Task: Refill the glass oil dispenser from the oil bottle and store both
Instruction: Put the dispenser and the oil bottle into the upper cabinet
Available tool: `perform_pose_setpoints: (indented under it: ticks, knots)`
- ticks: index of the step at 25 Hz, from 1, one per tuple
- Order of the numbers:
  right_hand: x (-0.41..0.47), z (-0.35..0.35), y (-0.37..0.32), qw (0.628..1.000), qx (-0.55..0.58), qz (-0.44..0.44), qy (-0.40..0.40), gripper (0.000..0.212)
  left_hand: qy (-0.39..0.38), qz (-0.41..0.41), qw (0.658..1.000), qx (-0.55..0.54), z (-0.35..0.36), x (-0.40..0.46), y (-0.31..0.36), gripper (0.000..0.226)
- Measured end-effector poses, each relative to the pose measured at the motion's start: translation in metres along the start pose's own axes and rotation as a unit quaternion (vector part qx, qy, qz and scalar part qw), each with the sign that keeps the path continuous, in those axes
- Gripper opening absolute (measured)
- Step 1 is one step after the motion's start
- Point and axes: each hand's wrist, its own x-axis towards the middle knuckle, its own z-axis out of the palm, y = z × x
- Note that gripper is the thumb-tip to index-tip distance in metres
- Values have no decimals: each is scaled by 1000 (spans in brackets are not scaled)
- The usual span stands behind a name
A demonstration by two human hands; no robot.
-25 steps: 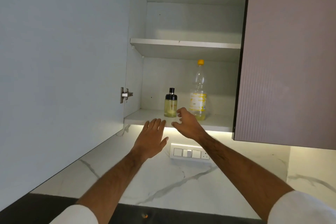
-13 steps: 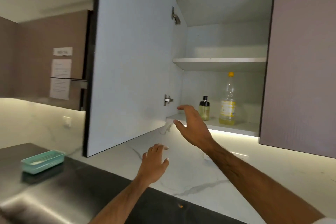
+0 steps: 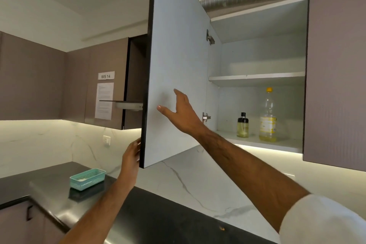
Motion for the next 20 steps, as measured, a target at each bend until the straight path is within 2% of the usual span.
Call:
perform_pose_setpoints:
  ticks: [1, 3, 7, 9, 11, 14, 17, 19, 20]
  knots:
    - [8, 5, -9, 1000, 15, 13, -5, 94, -19, -17, 999, -44, -2, 6, 12, 45]
    - [21, 16, -20, 998, 38, 39, -9, 100, -39, -64, 995, -62, 8, 9, 38, 62]
    - [36, 32, -27, 995, 69, 74, 15, 103, -60, -67, 994, -57, 35, -5, 61, 70]
    - [38, 35, -29, 994, 72, 83, 29, 104, -57, -58, 994, -77, 42, -23, 63, 62]
    - [32, 30, -28, 993, 73, 83, 48, 101, -74, -34, 994, -67, 53, -33, 59, 42]
    - [10, 9, -23, 996, 43, 34, 71, 92, -107, -23, 993, -35, 81, -44, 44, 45]
    - [-16, -26, -19, 992, 33, -24, 118, 87, -165, 1, 986, 11, 114, -53, 21, 70]
    - [-30, -53, -9, 988, 52, -30, 142, 88, -187, 47, 980, 48, 149, -67, 14, 81]
    - [-35, -67, 0, 986, 60, -23, 155, 88, -197, 68, 976, 70, 168, -70, 10, 96]
